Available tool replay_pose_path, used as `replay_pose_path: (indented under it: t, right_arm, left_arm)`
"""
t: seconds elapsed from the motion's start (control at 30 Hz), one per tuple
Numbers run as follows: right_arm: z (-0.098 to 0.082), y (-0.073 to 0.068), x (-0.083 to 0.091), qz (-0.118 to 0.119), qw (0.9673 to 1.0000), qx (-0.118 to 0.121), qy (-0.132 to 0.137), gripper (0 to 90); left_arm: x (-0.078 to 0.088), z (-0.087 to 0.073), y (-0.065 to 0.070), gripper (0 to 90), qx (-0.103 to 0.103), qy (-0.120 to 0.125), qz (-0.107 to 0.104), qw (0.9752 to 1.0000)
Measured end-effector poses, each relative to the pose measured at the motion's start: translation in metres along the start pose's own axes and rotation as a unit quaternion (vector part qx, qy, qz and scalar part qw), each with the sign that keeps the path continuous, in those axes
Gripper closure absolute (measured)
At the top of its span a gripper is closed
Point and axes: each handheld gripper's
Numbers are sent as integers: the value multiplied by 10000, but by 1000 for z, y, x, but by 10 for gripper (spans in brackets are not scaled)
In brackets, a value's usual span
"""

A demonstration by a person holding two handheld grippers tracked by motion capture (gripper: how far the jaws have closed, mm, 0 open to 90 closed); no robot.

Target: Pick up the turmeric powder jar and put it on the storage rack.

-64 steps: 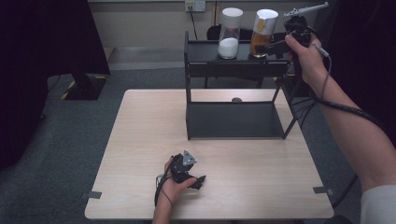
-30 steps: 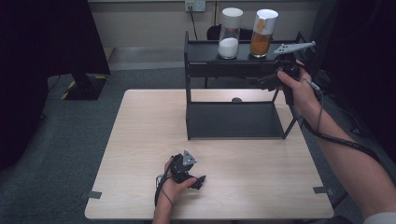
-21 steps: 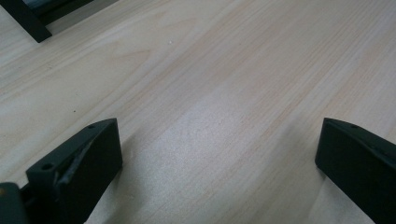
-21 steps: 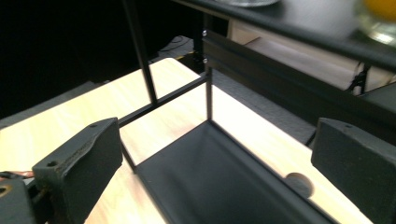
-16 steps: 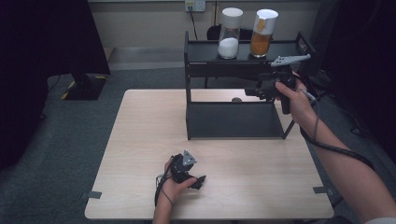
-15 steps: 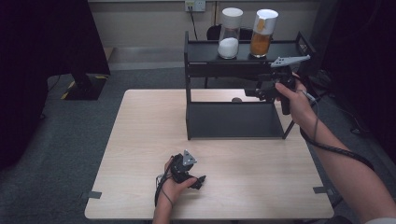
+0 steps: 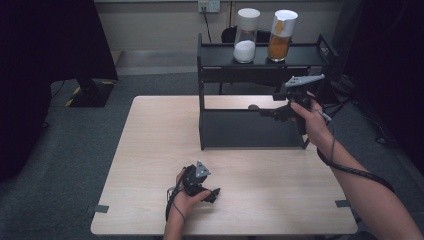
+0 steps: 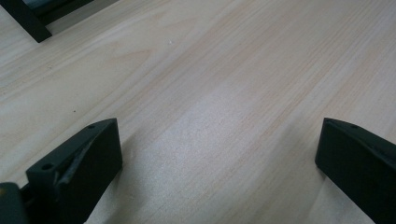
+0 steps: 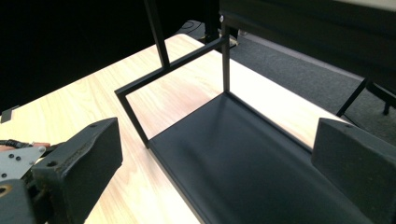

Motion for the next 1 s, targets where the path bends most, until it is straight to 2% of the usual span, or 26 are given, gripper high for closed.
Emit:
replay_pose_path:
  t: [0.7, 1.0]
  right_arm:
    - [-45, -6, -14, 70, 9995, -298, -118, 10]
    - [-63, -11, -16, 27, 9991, -379, -184, 10]
  left_arm:
    - [0, 0, 0, 0, 0, 2, -1, 10000]
    - [0, 0, 0, 0, 0, 2, -1, 10000]
Point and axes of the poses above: each handheld gripper's, and its own axes: x roughly backward along the jaws, z roughly out of its top, y roughly to its right, and after that the axes turned 13 degrees about x, right-handed
